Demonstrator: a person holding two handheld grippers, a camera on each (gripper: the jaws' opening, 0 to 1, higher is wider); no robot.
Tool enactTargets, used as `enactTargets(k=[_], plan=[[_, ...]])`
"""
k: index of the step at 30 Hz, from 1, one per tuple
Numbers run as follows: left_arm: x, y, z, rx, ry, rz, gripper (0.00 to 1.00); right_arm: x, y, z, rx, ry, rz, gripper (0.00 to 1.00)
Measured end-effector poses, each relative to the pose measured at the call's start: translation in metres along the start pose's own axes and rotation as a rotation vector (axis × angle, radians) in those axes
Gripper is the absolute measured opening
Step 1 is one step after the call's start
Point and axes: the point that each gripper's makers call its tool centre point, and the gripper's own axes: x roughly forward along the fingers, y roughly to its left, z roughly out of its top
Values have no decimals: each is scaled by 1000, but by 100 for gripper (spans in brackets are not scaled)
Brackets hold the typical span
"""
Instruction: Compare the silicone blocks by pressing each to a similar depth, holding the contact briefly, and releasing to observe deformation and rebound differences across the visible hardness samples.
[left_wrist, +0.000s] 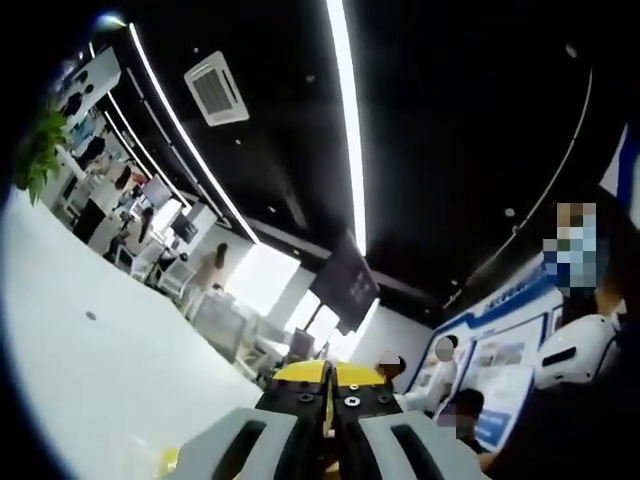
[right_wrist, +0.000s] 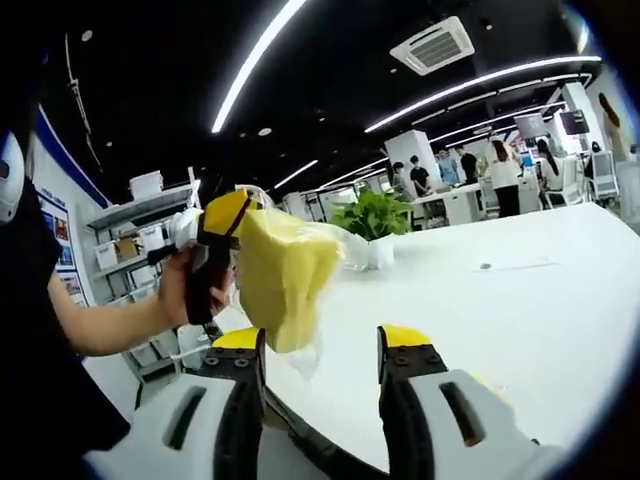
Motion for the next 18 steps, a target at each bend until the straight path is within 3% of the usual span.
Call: enactTargets(k=[8, 15, 18], plan=[[-7, 20, -11, -16, 15, 48, 0, -4, -17, -31, -120, 121, -92, 50], [-15, 45, -24, -44, 25, 115, 0, -16, -38, -43, -104, 146, -185, 54], [-19, 56, -29, -67, 22, 137, 0, -28, -52, -45, -169, 169, -261, 57]])
